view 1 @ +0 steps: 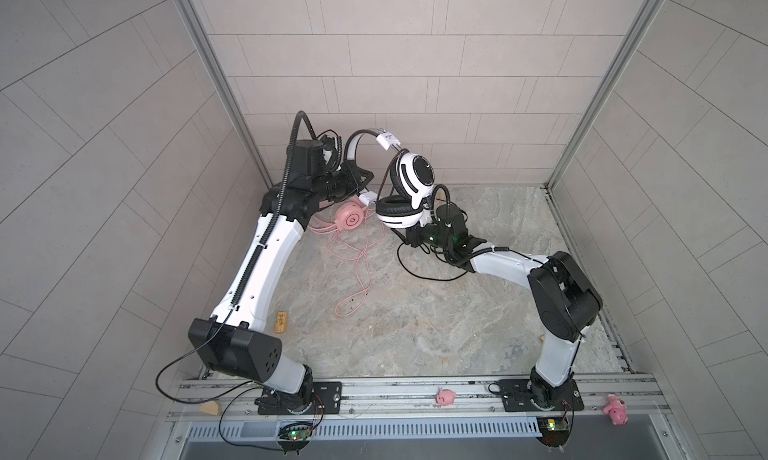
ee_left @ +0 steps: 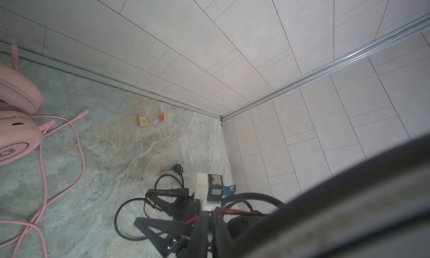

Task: Wrap the headphones
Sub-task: 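Lower the right gripper to the black cable on the table and grasp it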

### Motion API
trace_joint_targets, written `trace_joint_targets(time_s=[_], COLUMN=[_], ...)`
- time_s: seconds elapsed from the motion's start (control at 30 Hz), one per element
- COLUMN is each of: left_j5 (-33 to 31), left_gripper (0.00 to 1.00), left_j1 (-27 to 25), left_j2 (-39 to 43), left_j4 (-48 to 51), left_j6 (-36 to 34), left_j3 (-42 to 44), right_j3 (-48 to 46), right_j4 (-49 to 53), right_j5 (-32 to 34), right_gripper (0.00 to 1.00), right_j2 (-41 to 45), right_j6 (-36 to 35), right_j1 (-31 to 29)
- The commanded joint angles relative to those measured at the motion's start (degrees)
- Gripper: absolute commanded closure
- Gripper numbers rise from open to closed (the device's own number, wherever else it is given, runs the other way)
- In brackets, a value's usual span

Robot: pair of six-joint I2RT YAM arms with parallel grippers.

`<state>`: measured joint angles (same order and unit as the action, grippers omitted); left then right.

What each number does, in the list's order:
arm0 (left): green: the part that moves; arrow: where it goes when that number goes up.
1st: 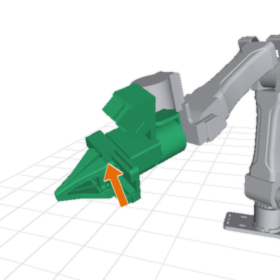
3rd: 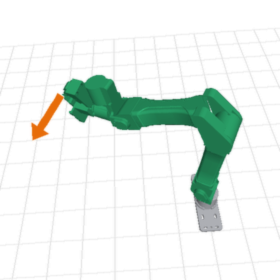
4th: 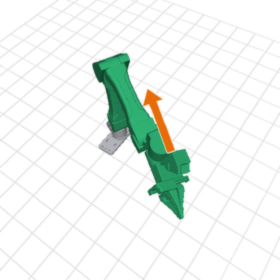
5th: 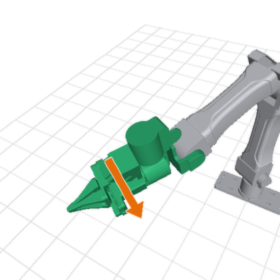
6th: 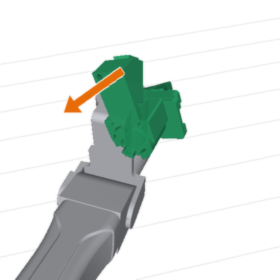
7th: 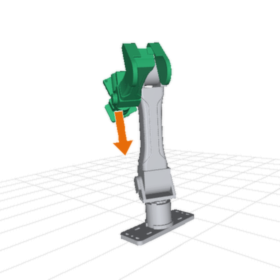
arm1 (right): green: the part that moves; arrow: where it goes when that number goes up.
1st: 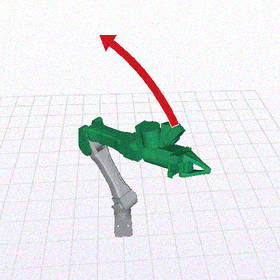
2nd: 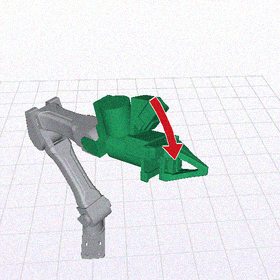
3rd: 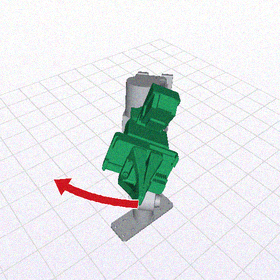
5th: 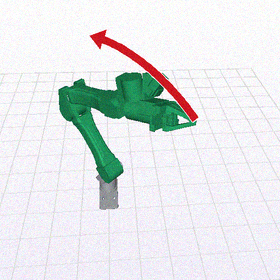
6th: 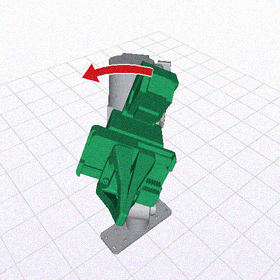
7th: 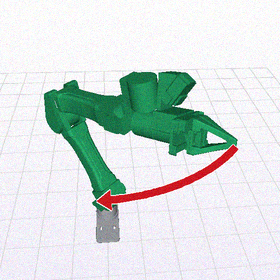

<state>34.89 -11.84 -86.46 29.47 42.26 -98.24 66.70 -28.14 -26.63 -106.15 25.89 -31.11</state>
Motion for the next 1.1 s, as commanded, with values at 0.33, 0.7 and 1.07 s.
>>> trace_joint_targets(time_s=[0.33,0.7,1.07], left_j5=[-2.9,-8.3,-14.1], left_gripper=[1.00,1.00,1.00], left_j1=[-0.4,-0.9,-0.9], left_j2=[2.1,3.0,4.2], left_j4=[-4.9,-14.8,-16.1], left_j6=[3.7,10.7,12.2], left_j3=[-3.1,4.3,5.1], right_j3=[-9.0,-12.6,-15.9], right_j4=[-9.0,-9.3,-13.8], right_j5=[-0.8,3.0,4.1], right_gripper=[0.96,0.88,0.94], right_j2=[-1.8,-0.8,0.6], right_j6=[3.8,5.5,10.4], right_j1=[-0.9,-6.2,-6.2])
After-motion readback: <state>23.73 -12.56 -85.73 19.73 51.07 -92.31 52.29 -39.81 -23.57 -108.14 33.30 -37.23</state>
